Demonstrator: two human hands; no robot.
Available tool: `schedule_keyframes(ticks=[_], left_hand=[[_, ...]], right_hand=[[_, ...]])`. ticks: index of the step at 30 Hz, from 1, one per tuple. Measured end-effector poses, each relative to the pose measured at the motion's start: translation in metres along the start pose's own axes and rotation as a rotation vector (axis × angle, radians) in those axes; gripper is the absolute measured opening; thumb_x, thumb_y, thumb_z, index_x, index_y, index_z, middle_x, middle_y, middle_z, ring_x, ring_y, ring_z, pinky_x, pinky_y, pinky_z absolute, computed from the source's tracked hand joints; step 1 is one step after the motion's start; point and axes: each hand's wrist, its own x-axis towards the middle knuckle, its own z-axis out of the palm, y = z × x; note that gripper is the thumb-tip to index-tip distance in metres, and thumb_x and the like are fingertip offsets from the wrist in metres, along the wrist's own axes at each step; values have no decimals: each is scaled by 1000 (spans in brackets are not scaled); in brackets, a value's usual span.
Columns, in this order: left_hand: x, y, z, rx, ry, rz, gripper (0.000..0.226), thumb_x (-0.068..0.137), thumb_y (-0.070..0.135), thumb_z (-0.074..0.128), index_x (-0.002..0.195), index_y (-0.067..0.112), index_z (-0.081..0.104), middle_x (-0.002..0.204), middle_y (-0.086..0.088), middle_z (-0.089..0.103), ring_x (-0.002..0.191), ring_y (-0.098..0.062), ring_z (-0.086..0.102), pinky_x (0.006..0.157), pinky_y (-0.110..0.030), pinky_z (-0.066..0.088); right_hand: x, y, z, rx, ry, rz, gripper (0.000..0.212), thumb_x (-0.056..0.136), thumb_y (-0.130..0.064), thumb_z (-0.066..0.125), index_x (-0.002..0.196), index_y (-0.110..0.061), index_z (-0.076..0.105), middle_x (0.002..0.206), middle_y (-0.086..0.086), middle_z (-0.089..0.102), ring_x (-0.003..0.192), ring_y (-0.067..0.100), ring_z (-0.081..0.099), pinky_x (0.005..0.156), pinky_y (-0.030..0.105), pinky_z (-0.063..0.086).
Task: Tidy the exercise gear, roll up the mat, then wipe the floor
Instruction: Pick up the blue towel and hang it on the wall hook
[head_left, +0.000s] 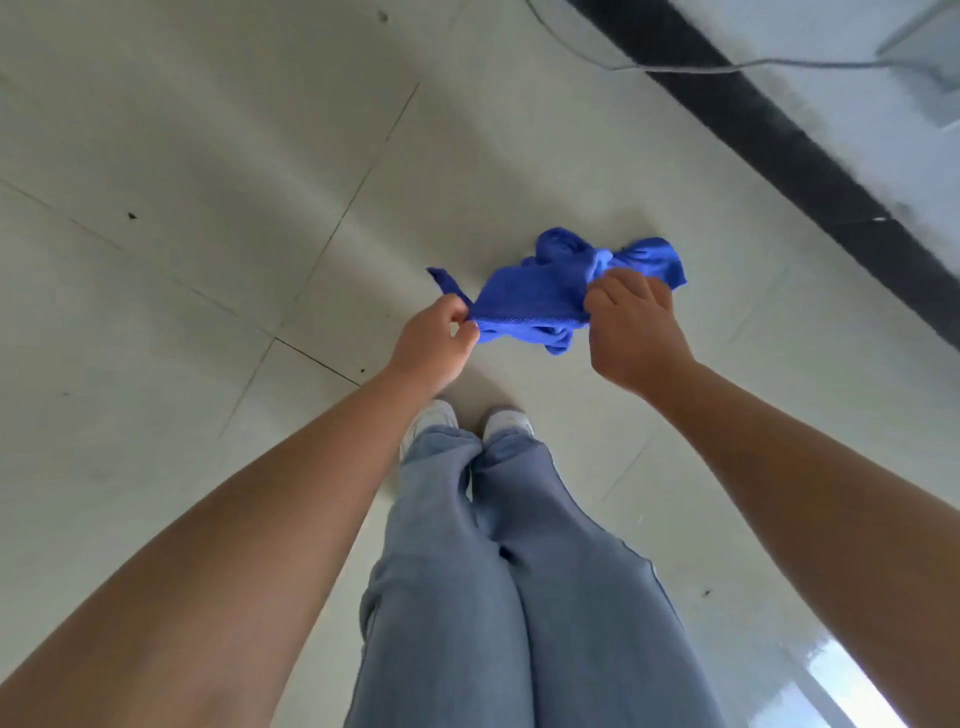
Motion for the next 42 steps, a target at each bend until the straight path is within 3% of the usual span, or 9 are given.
schedule_keyframes(ticks=[3,6,15,18,20,23,33,37,42], left_hand=[[-67,49,-34,98,-9,75,15,98,10,39,83,13,41,81,-11,47,75,-23,41,63,-25,25],[-133,104,-68,180,22,150,9,100,13,35,93,10,40,82,-10,46,76,-24,41,67,-33,32],[-280,232,-142,336,-102,370,17,97,11,32,82,15,38,65,1,39,77,-22,41,69,-30,33],[-310,270,-140,375,-207,441,31,97,11,32,68,22,34,66,3,38,74,-21,39,66,-29,33],[-332,297,-126,381,-274,503,35,97,12,33,64,22,34,66,4,37,65,-14,37,59,-24,31],[-373,337,-88,413,-362,589,36,96,12,35,61,19,34,65,5,35,60,-9,33,60,-22,30],[-563,422,113,932,-783,1025,36,89,27,59,60,15,41,61,4,40,59,-12,38,59,-22,32],[-652,419,206,1375,-933,1183,13,83,28,63,74,19,61,73,5,57,75,-17,55,76,-32,47],[-769,399,324,1616,-957,1435,11,88,10,49,82,16,56,79,-1,51,79,-20,46,71,-28,37]], right_hand=[[-56,-7,-62,170,-44,229,25,83,4,41,102,3,57,100,19,63,102,35,55,90,38,37],[-114,-16,-128,404,-83,367,29,93,-1,36,118,6,48,119,26,56,109,37,50,86,37,35],[-268,-41,-265,1256,67,528,31,86,17,34,111,22,51,146,20,38,135,31,33,102,25,27],[-316,-47,-276,1487,90,602,33,86,10,35,114,19,51,128,27,51,118,29,46,93,25,32],[-345,-51,-276,1585,92,608,19,82,1,39,79,2,57,84,19,54,84,17,46,81,26,33],[-397,-47,-270,1753,181,669,29,85,6,36,66,-14,47,74,0,46,80,14,43,89,29,34],[-665,-32,-237,1348,697,1235,28,80,8,46,73,-18,42,68,-6,40,65,16,36,52,19,28],[-775,-35,-204,1281,714,1422,35,82,4,43,104,-23,48,83,0,51,76,20,45,54,18,35],[-911,-24,-155,1029,652,1615,27,81,3,42,94,-5,64,69,0,48,79,23,44,52,20,30]])
